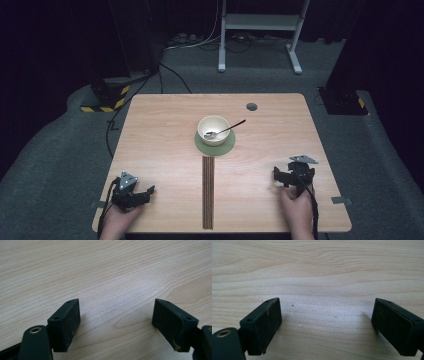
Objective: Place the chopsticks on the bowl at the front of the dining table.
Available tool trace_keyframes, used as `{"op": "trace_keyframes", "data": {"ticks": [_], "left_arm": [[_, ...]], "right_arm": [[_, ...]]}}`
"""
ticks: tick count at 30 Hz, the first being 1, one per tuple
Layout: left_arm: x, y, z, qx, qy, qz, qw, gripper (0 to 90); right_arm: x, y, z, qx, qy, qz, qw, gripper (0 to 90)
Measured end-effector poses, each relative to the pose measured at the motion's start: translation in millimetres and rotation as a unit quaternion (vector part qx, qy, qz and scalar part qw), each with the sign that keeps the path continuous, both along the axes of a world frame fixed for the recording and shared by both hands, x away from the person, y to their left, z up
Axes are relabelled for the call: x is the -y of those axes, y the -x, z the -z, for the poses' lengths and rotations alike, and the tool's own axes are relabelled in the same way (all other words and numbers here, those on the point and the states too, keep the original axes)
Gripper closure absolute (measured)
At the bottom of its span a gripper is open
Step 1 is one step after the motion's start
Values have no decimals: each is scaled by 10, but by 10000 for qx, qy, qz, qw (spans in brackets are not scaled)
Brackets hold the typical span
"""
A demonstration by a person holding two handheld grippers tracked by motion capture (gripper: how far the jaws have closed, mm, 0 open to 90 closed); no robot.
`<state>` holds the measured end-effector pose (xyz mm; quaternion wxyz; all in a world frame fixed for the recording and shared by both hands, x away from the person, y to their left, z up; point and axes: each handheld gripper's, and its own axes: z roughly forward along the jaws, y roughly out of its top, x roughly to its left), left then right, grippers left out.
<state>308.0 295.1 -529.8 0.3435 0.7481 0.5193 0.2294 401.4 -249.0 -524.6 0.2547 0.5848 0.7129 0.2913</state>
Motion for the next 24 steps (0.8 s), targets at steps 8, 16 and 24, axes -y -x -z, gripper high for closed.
{"op": "trace_keyframes", "data": {"ticks": [8, 16, 24], "left_arm": [[-1, -4, -3, -16, -16, 15, 10000, 225], [-2, -5, -3, -15, -20, 25, 10000, 226], [-1, -2, -4, -13, -18, 15, 10000, 227]], "right_arm": [[-3, 3, 1, -1, 11, -8, 10000, 96], [-8, 33, -18, -143, -60, -233, 9996, 96], [11, 45, -18, -48, -19, -447, 9990, 134]]}}
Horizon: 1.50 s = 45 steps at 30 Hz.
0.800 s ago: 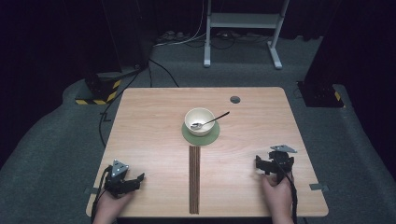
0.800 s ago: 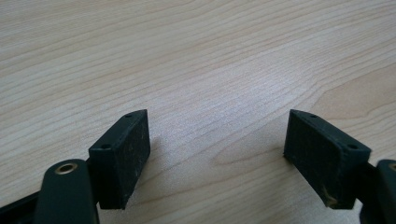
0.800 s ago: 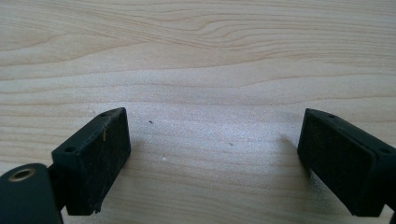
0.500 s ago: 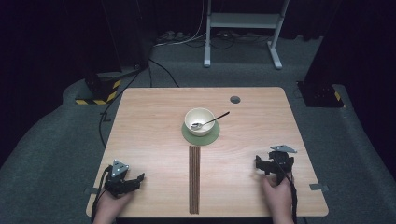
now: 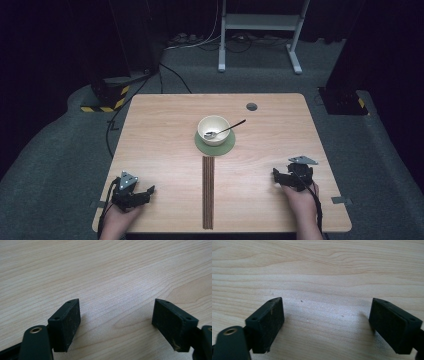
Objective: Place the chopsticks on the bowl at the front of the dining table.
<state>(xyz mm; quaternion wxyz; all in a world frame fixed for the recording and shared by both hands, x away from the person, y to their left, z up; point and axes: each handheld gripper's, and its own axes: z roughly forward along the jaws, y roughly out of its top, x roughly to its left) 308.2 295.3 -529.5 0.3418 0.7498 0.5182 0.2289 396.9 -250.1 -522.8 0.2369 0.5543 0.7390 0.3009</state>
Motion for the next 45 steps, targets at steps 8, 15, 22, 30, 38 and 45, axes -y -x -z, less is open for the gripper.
{"op": "trace_keyframes", "data": {"ticks": [8, 15, 22, 30, 38, 45], "left_arm": [[1, 1, 0, -1, 0, -5, 10000, 227], [-1, 1, 0, -1, 7, 5, 10000, 227], [-2, 2, 0, -8, 14, 44, 10000, 227], [1, 3, 1, -8, 25, 49, 10000, 226], [0, 2, 0, -20, 2, 118, 9999, 221], [2, 2, 1, -20, 1, 139, 9999, 211]], "right_arm": [[-90, 115, -55, 192, 101, -421, 9989, 134], [-326, 174, -54, 226, 62, -1161, 9930, 135], [-546, 231, -70, 373, 146, -1589, 9865, 139], [-751, 285, -83, 360, 40, -1875, 9816, 138], [-962, 344, -90, 390, 6, -2117, 9766, 135], [-1095, 351, -89, 323, -24, -2163, 9758, 132]]}}
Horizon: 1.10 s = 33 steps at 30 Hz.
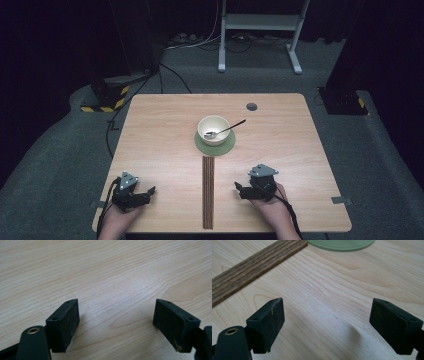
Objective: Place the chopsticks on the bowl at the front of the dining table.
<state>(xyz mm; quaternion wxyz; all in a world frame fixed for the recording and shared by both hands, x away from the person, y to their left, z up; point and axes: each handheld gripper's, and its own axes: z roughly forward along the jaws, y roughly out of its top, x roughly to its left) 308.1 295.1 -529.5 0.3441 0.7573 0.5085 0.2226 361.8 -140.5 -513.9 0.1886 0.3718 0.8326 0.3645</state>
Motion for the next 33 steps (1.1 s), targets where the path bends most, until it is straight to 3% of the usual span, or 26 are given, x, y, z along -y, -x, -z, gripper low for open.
{"op": "trace_keyframes", "data": {"ticks": [11, 17, 28, 31, 33], "left_arm": [[-6, -2, -3, -30, -30, 38, 10000, 207], [-6, -7, 0, -26, -21, 101, 9999, 192], [-2, -15, -1, -52, -32, 173, 9998, 177], [3, -15, -1, -65, -21, 171, 9998, 169], [10, -16, 2, -53, 5, 146, 9999, 166]], "right_arm": [[-354, 16, -20, 27, -67, -280, 9996, 144], [-585, 69, -63, 75, 38, -585, 9983, 238], [-746, 34, -125, -4, -35, -499, 9987, 444], [-798, -8, -147, 59, 4, -504, 9987, 459], [-842, -42, -138, -20, 2, -426, 9991, 460]]}}
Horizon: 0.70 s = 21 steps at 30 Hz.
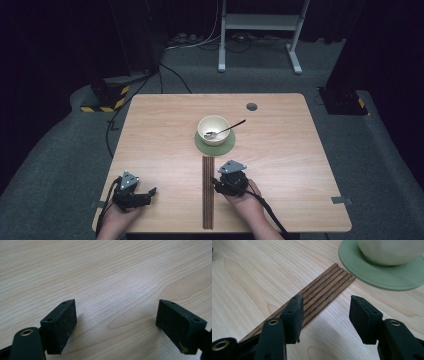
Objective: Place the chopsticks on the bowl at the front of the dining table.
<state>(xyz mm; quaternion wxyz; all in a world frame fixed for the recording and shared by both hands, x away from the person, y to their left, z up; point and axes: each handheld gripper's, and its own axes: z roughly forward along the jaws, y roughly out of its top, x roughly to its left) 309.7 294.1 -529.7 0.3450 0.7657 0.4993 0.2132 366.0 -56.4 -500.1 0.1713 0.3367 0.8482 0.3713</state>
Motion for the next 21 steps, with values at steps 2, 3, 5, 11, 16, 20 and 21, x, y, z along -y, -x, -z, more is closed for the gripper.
{"op": "trace_keyframes", "data": {"ticks": [2, 3, 5, 11, 16, 20, 21], "left_arm": [[-5, 0, -2, -12, -34, 32, 10000, 164], [-5, 0, -2, -11, -32, 32, 10000, 163], [-6, 2, -2, -7, -47, 47, 10000, 163], [-7, 4, -2, -10, -43, 39, 10000, 163], [-8, 6, -2, -10, -45, 50, 10000, 164], [-8, 5, -2, -10, -44, 51, 10000, 163], [-9, 5, -3, -9, -44, 55, 10000, 163]], "right_arm": [[-42, -16, 17, -33, -57, 19, 10000, 466], [-62, -22, 30, 32, 4, 5, 10000, 467], [-95, -31, 62, 14, 63, 38, 10000, 468], [-115, -46, 90, 53, 114, 12, 9999, 481], [-94, -43, 89, 68, 93, 21, 9999, 519], [-86, -41, 108, -23, 82, 17, 10000, 566], [-85, -35, 115, -23, 97, -2, 10000, 573]]}}
